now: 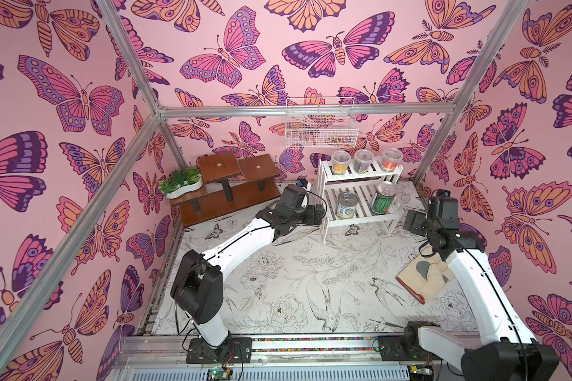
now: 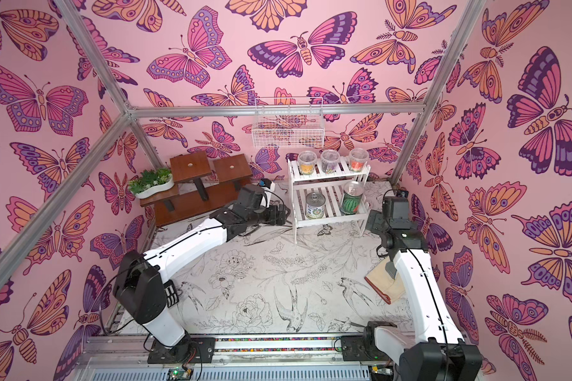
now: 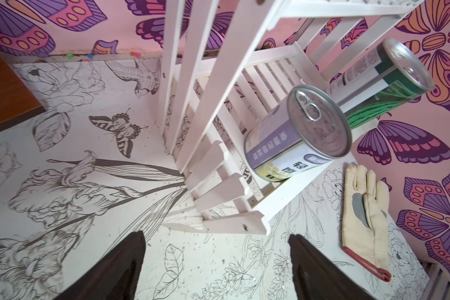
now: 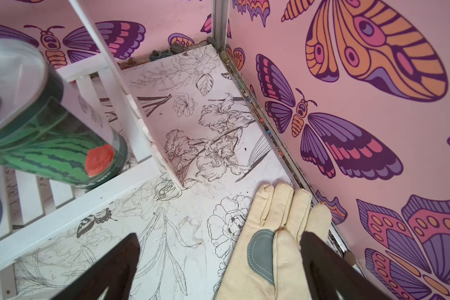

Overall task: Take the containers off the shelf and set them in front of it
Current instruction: Move the shelf to the center of the board.

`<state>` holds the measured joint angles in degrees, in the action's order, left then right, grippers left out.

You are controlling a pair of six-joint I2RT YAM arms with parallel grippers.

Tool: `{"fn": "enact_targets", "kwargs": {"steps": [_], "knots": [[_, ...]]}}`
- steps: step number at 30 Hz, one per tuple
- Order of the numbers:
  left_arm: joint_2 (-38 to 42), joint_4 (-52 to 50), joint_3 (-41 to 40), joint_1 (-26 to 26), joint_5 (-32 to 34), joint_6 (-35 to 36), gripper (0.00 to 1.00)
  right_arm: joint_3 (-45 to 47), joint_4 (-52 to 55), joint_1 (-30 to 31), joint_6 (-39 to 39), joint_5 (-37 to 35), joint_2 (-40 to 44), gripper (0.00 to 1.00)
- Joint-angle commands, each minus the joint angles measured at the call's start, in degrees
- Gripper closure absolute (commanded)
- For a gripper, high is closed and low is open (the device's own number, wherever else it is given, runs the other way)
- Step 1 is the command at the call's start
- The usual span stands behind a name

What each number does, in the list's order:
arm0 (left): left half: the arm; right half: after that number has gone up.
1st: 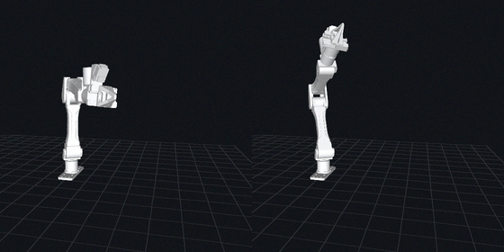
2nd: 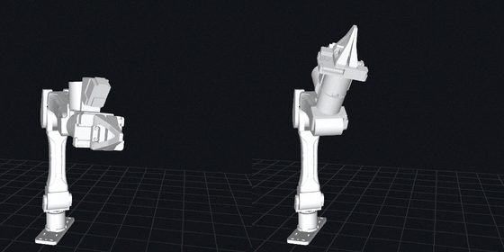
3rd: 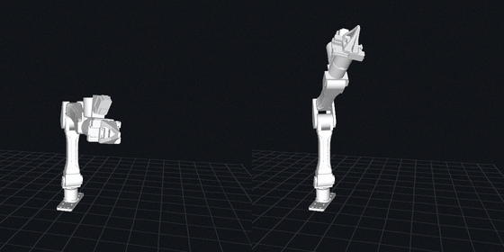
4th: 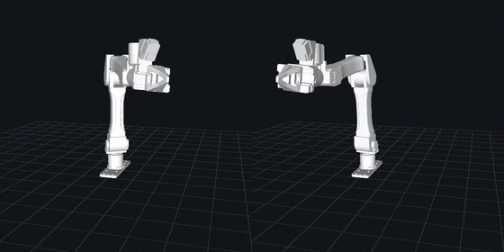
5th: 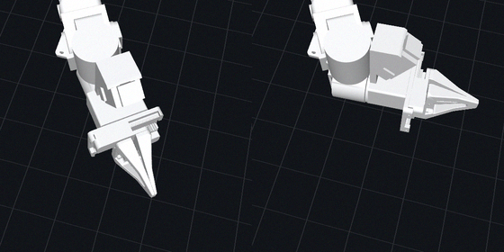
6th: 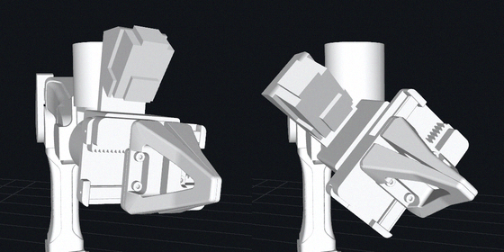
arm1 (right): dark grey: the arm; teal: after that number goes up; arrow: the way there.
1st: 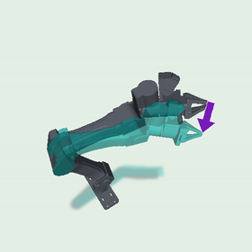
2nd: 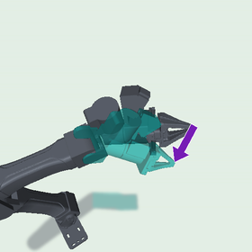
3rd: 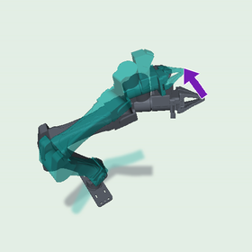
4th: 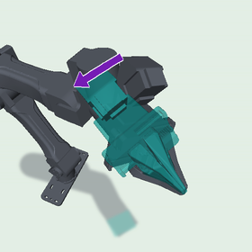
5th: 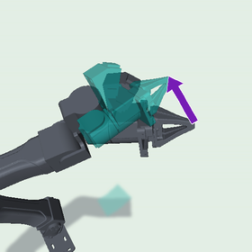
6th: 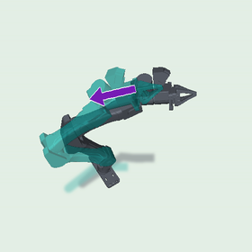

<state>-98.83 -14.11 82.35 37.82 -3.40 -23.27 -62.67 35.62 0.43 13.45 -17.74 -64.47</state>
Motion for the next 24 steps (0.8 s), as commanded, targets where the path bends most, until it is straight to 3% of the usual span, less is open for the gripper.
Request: {"fn": "enact_targets", "kwargs": {"steps": [1,12,24], "knots": [[-3.0,-4.9,2.9,1.7,2.3,-3.1,0.10,-2.7,4.4,-2.1,2.5,2.9,-0.4,0.01],[-10.7,-7.9,9.5,4.1,9.1,-4.2,0.19,-2.5,5.3,-4.2,4.0,4.5,-0.3,0.01],[-15.2,-8.5,12.4,3.4,13.4,-4.1,0.33,-2.4,3.6,-5.0,4.0,8.0,-3.7,0.01]]}}
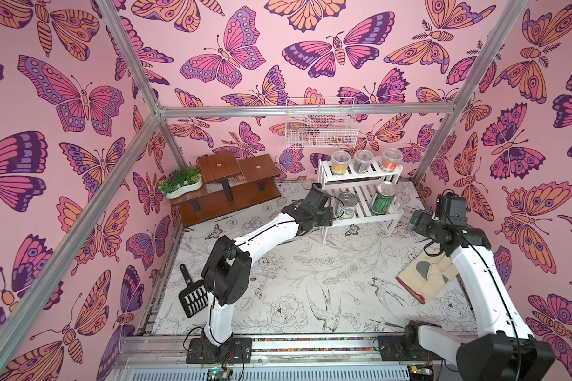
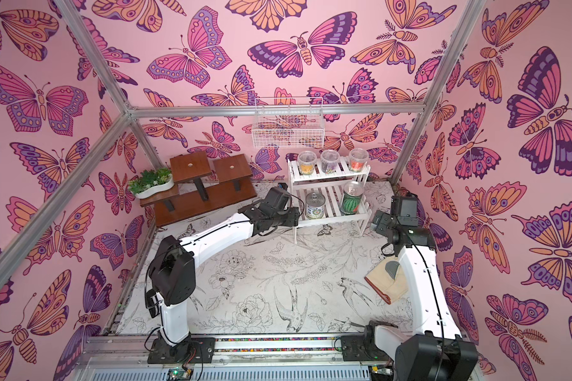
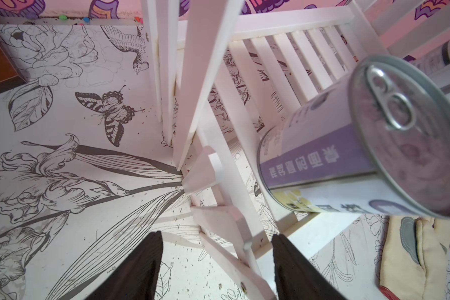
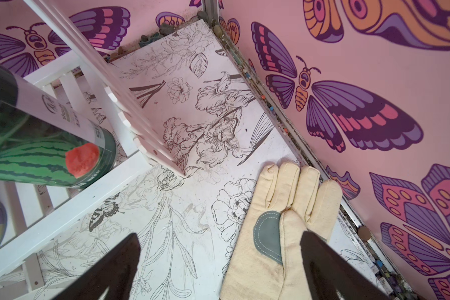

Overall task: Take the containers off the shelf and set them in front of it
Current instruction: Move the shelf to the center of the board.

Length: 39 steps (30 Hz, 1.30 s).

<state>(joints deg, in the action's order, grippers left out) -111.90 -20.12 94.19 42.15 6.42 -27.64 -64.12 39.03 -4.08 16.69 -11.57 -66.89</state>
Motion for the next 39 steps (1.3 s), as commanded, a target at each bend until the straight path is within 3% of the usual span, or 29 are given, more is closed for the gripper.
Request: {"fn": "enact_targets", "kwargs": {"steps": [1,6,10,29,36,39], "knots": [[-2.2,-2.5,0.5,-1.3,3.4,0.1,0.35,-1.2,-0.1,-0.5,0.7,2.4,-1.8,0.01],[-2.2,-2.5,-0.5,-2.2,3.4,-0.1,0.46,-2.0,-0.8,-0.7,0.0,4.7,-3.9,0.01],[-1.3,-2.5,-2.0,-2.7,3.8,-0.1,0.50,-3.4,-0.9,-0.8,-1.3,7.3,-5.6,0.01],[0.6,-2.6,-5.9,-5.2,4.0,1.5,0.58,-10.7,0.7,-1.5,-4.1,24.4,-17.8,0.01],[0.1,-2.6,-5.8,-5.4,3.6,1.4,0.61,-10.7,-1.1,-1.4,-3.7,24.7,-20.5,0.00],[-0.2,-2.5,-5.9,-5.4,3.3,1.3,0.64,-10.7,-2.1,-1.4,-4.0,24.4,-21.8,0.06]]}}
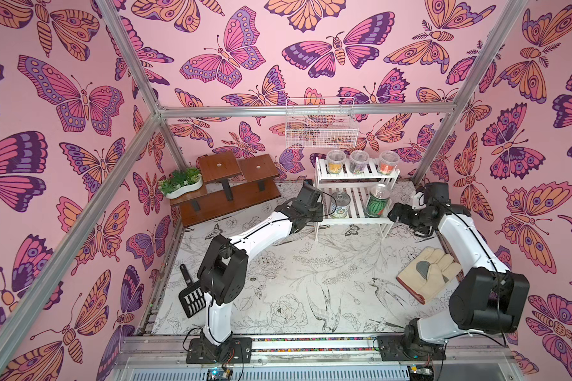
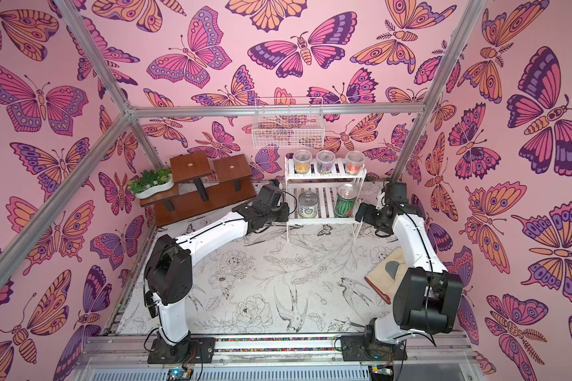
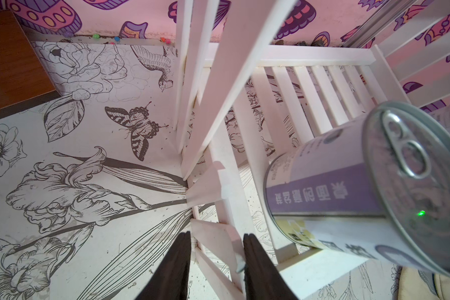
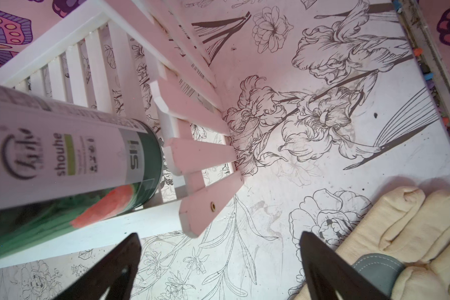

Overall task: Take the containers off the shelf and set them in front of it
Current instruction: Move the shelf to the center of the board.

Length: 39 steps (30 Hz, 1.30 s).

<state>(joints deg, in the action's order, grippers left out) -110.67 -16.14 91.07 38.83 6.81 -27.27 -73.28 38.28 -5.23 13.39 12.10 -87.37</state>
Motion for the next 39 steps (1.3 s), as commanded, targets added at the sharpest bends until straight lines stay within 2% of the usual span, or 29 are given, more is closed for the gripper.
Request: {"fn": "enact_targets", "kwargs": {"steps": [1,6,15,21,27,31,33,35,39], "knots": [[-1.5,-6.5,-2.8,-2.1,2.9,0.9,0.64,-1.5,-1.7,-0.3,-0.7,0.5,-1.5,0.08],[-1.5,-6.5,-3.3,-2.3,2.7,0.7,0.68,-2.6,-3.3,-0.3,-2.1,1.9,-4.7,0.21],[-1.2,-6.5,-4.1,-2.8,2.7,0.6,0.75,-3.5,-3.9,-0.2,-3.5,4.7,-6.5,0.50],[-1.2,-6.7,-4.5,-2.7,2.4,0.2,0.88,-2.2,-3.3,0.1,-4.6,5.3,-5.8,0.72],[-0.6,-6.7,-5.7,-2.8,2.4,-0.3,1.00,-0.4,-2.8,1.5,-4.9,5.7,-4.8,0.88],[-0.4,-6.7,-6.3,-2.9,1.9,-0.3,0.99,0.9,-3.0,2.3,-4.8,5.7,-4.2,0.93],[-0.4,-6.7,-6.2,-2.8,1.0,-0.2,0.87,1.1,-3.0,2.3,-5.0,5.3,-4.1,0.93],[-0.5,-6.7,-5.7,-2.8,-0.2,-0.1,0.80,1.0,-2.9,2.3,-5.1,5.0,-4.1,0.94],[-0.9,-6.7,-5.0,-2.8,-2.2,0.3,0.77,0.4,-2.6,2.3,-5.1,5.0,-3.9,0.95]]}}
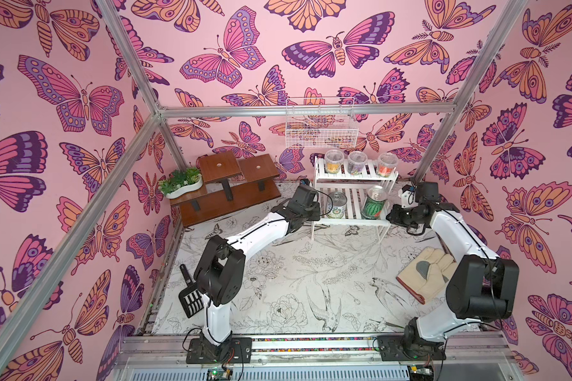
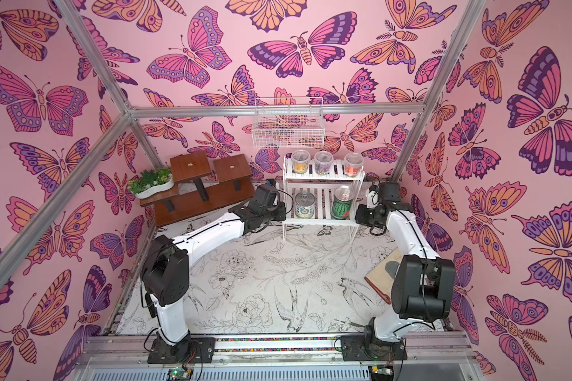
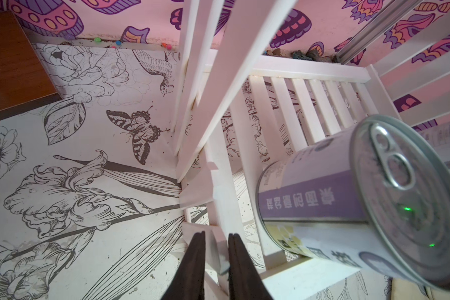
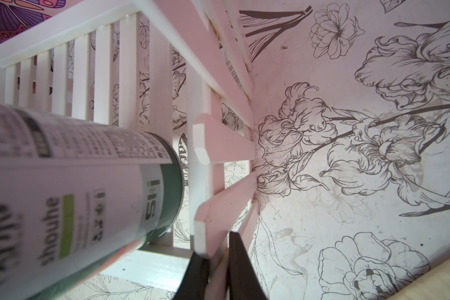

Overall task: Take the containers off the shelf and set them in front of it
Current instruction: Move the shelf to the center of the board.

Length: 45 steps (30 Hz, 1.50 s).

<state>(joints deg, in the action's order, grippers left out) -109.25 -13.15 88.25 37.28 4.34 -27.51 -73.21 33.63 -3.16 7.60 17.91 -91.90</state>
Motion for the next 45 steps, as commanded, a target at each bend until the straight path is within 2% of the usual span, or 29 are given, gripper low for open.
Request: {"fn": "enact_targets", "kwargs": {"steps": [1,4,8,19,31,37,40,45], "knots": [[-2.4,-9.7,-1.9,-1.2,-0.4,0.8,0.74,0.2,2.1,0.3,0.7,-1.0,0.6,0.95],[-2.5,-10.0,-1.6,-1.3,-0.9,0.9,0.63,0.2,2.3,0.3,0.6,-1.0,0.8,0.94],[-2.5,-12.3,-0.5,-1.2,-0.8,1.2,0.57,0.0,2.5,0.3,0.7,-0.9,0.7,0.94],[-1.5,-14.9,-0.1,2.2,0.9,0.6,0.58,0.2,2.5,0.3,1.0,-1.2,0.9,0.94],[-2.7,-18.3,2.9,3.0,1.7,0.0,0.64,0.0,2.9,0.3,1.1,-1.1,1.1,0.94],[-2.4,-18.7,3.1,3.9,0.4,-0.7,0.62,0.3,3.1,0.3,1.1,-0.9,1.1,0.94],[-3.5,-19.5,3.3,3.9,1.0,-1.0,0.69,0.6,2.7,0.4,1.4,-0.7,1.2,0.94],[-4.8,-19.8,3.3,3.9,0.2,-1.8,0.89,0.5,3.0,0.7,1.3,-0.5,1.5,0.97]]}}
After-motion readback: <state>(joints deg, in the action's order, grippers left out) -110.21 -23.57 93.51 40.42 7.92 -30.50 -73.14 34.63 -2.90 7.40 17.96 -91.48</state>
